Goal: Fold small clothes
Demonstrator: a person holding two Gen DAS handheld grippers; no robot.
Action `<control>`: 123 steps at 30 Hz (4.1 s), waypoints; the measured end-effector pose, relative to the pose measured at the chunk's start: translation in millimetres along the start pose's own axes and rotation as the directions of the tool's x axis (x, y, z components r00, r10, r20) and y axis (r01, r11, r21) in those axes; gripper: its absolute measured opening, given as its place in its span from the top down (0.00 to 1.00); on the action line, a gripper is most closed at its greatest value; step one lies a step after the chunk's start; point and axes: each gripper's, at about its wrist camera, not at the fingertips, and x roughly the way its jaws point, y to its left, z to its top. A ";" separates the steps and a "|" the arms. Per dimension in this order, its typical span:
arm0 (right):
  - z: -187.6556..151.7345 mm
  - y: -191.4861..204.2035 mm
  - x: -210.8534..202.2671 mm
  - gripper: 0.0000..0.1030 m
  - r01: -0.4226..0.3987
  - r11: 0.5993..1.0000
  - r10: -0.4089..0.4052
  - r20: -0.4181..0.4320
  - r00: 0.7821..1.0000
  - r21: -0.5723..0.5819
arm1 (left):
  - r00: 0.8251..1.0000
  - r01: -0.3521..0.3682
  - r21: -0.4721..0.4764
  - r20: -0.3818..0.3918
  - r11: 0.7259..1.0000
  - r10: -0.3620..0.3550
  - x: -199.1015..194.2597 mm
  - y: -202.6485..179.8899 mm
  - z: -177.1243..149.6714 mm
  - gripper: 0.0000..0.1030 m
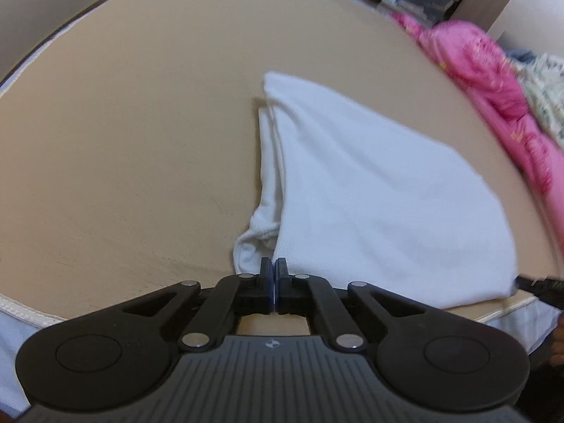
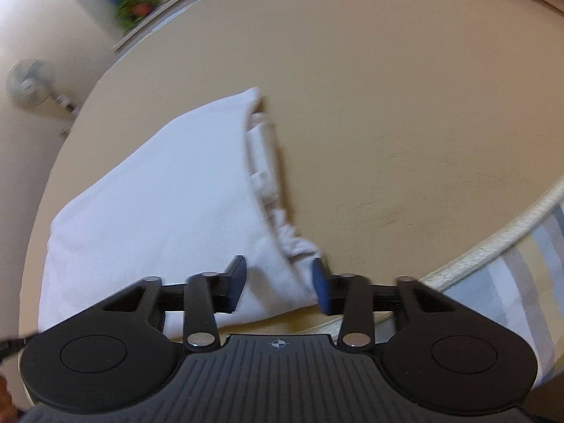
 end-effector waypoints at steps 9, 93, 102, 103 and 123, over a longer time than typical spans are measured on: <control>2.2 -13.3 -6.2 1.00 0.103 0.995 -0.103 0.006 0.995 0.002 | 0.997 -0.069 -0.018 -0.038 0.997 0.068 1.2 9.3 2.0 1.00; 21.6 15.8 -20.8 0.68 0.164 0.982 -0.147 0.165 0.975 -0.098 | 0.991 -0.117 -0.320 0.017 0.940 0.129 50.9 -32.5 -1.0 0.89; 34.4 -4.1 -34.5 0.68 0.195 0.980 -0.183 0.216 0.959 -0.035 | 0.972 -0.035 0.172 0.236 0.985 -0.006 2.3 -222.5 34.5 0.90; 36.3 -6.4 -35.1 0.68 0.203 0.979 -0.192 0.224 0.955 -0.029 | 0.970 0.001 0.225 0.235 0.974 -0.056 2.2 -250.9 30.8 0.90; 40.8 -17.5 2.6 0.62 -0.066 0.997 0.064 0.053 0.997 0.044 | 0.977 0.192 0.392 0.012 0.900 -0.214 72.5 -287.6 -23.4 0.72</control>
